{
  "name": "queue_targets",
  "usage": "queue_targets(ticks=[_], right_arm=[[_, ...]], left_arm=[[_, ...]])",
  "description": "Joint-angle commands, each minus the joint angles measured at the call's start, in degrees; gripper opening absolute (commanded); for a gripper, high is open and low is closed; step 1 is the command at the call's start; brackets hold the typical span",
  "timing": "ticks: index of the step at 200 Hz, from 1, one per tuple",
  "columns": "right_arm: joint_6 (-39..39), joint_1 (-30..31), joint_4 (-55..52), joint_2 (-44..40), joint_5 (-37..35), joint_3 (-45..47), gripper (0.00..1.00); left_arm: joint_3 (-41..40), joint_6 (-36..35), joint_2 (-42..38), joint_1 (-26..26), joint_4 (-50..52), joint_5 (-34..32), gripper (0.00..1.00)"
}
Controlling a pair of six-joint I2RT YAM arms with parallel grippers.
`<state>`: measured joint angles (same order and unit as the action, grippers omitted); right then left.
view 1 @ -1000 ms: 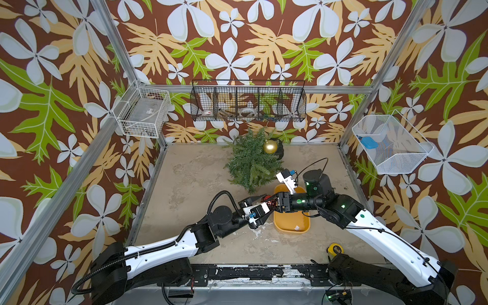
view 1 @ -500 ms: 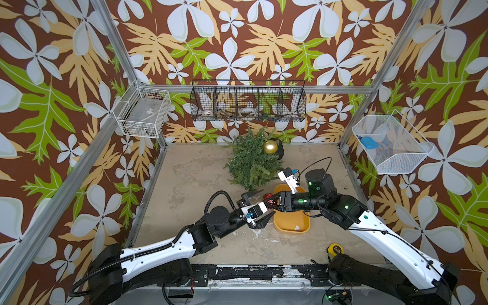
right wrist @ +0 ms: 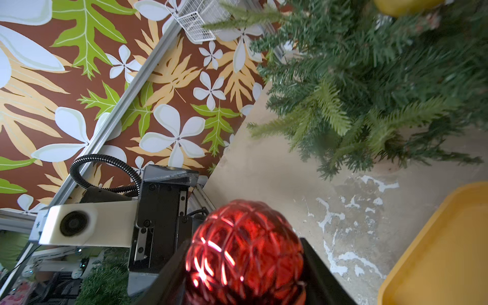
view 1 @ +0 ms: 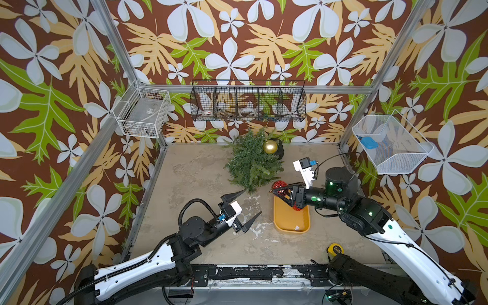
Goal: Decorate the small christmas tree with ornaments
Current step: Hang an ornament on the christmas tree.
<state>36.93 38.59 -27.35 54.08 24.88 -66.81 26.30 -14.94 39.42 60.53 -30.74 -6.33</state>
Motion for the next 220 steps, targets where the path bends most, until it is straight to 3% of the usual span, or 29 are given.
queue_targets(ticks=[1,49,84,148,220], right_arm=[[-4.08,0.08,2.65,-1.09,-2.34,-0.52,0.56],[-8.64,0.04,5.34,-1.56,-3.04,-2.76,0.54],[-12.53,0.0,7.08,0.1,-3.22,-5.67,0.52],[-20.41,0.08,11.24,5.27,-3.7,-10.97,0.49],[-25.8,0.06,16.7,12.99,-3.34,-17.27,0.47]], left_arm=[[0.69,5.83,-1.24,-0.04,4.06,-2.94,0.89],[6.81,14.49,0.96,-1.84,12.13,-2.56,0.89],[11.15,22.21,3.3,-13.96,16.08,15.77,0.84],[19.39,17.69,4.26,-27.33,25.66,30.39,0.82],[23.91,22.39,9.31,-48.0,19.27,49.7,0.8]])
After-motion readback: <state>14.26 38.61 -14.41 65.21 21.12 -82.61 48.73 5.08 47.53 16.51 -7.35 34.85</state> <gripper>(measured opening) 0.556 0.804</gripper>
